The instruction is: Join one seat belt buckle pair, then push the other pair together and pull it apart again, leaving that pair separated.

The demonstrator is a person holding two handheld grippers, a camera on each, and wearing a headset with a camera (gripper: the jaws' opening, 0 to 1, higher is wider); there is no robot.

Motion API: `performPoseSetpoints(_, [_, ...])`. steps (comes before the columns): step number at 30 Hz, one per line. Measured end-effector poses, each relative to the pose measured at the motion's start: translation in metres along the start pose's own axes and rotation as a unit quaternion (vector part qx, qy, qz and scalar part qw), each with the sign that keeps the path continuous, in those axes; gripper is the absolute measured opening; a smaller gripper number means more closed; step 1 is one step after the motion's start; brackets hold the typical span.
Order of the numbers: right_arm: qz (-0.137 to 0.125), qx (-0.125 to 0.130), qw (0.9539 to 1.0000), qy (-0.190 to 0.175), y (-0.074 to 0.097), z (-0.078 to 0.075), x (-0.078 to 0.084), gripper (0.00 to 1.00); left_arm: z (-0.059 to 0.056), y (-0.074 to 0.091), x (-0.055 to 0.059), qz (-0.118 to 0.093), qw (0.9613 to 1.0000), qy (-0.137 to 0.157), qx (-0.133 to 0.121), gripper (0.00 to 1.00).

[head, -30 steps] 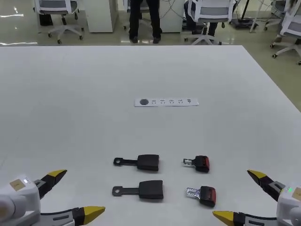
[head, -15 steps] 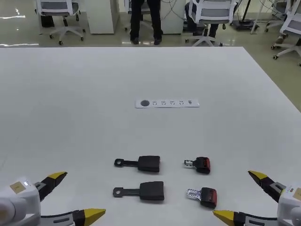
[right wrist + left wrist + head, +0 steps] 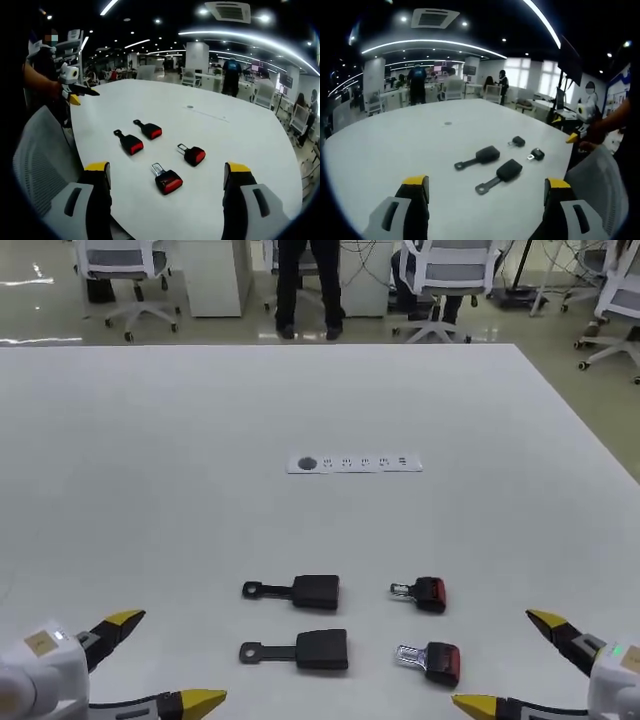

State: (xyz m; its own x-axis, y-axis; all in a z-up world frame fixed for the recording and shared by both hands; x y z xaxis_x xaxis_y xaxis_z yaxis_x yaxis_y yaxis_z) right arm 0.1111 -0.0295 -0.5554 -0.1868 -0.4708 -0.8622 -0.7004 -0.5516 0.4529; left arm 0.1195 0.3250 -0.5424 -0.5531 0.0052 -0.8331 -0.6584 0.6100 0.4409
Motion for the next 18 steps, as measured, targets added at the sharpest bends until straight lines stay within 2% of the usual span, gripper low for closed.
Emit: performPoseSetpoints(18, [0.008,-0.014,0.9999,0.005,-0.014,0.0,0.003,0.92,-0.008,-0.016,-0.001,0.011,0.9998,-0.013,0.014,0.97])
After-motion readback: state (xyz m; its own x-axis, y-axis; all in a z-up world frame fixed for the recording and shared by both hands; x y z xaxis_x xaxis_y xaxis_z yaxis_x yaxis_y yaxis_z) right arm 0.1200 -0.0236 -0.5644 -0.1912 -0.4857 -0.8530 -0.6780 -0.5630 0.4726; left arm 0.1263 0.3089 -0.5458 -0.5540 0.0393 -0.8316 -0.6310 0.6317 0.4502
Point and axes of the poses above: the centre of the closed fingertips' face, and the gripper's own axes: y roughly backward along the fingers, z roughly to its left, x roughly out of its underside, the point moved 1 cm from there along y, roughly backward along the fingers, and after that the axes turned 13 degrees about y, right-handed, at the moved point
